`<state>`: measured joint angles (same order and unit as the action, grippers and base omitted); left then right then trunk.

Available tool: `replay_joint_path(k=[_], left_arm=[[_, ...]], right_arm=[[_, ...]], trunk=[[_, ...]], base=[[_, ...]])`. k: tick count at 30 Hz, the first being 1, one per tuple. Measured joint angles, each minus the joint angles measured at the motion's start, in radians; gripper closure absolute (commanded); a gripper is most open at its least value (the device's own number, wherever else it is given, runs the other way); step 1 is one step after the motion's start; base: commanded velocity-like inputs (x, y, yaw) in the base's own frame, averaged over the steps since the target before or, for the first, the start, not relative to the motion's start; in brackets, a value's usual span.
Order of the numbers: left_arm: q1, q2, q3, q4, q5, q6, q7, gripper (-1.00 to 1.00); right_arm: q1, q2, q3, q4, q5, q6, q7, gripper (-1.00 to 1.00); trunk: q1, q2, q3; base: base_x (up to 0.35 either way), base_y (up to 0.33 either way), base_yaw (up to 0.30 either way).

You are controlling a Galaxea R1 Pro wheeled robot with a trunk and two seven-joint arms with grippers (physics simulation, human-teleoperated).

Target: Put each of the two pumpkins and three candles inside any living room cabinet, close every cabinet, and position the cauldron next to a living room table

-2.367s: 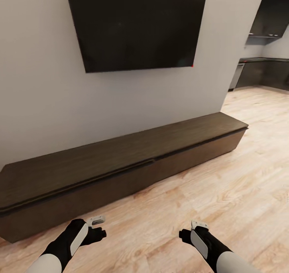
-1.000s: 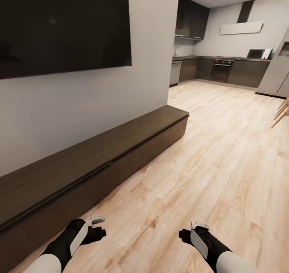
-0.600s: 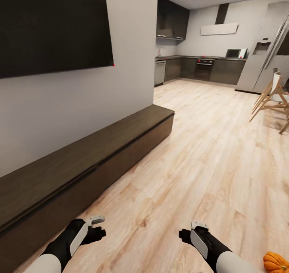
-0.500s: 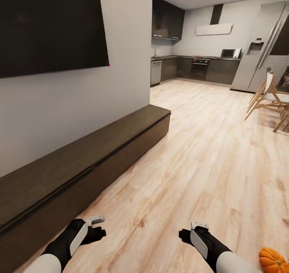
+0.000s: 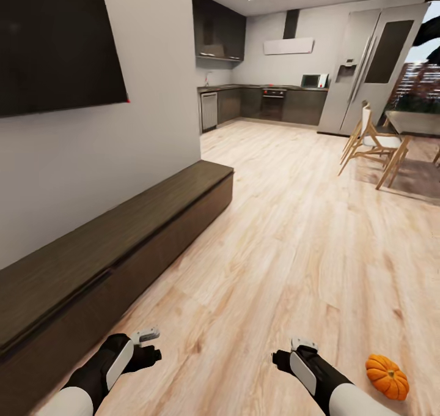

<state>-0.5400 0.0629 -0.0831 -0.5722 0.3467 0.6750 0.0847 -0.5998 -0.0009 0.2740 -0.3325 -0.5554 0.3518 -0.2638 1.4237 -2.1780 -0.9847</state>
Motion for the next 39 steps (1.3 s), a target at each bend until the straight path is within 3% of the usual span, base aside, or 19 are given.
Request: replay_joint_path(k=[13, 39], left_arm=[[0.000, 0.000, -0.001, 0.000, -0.001, -0.002, 0.001, -1.00], [0.000, 0.000, -0.003, 0.000, -0.006, -0.003, 0.006, -1.00]], right_arm=[[0.000, -0.002, -0.013, 0.006, -0.003, 0.000, 0.000, -1.00], [0.000, -0.001, -0.013, 0.006, -0.004, 0.000, 0.000, -1.00]], trunk=[[0.000, 0.000, 0.000], [0.000, 0.000, 0.000]], base=[[0.285, 0.028, -0.281], [0.302, 0.163, -0.282]])
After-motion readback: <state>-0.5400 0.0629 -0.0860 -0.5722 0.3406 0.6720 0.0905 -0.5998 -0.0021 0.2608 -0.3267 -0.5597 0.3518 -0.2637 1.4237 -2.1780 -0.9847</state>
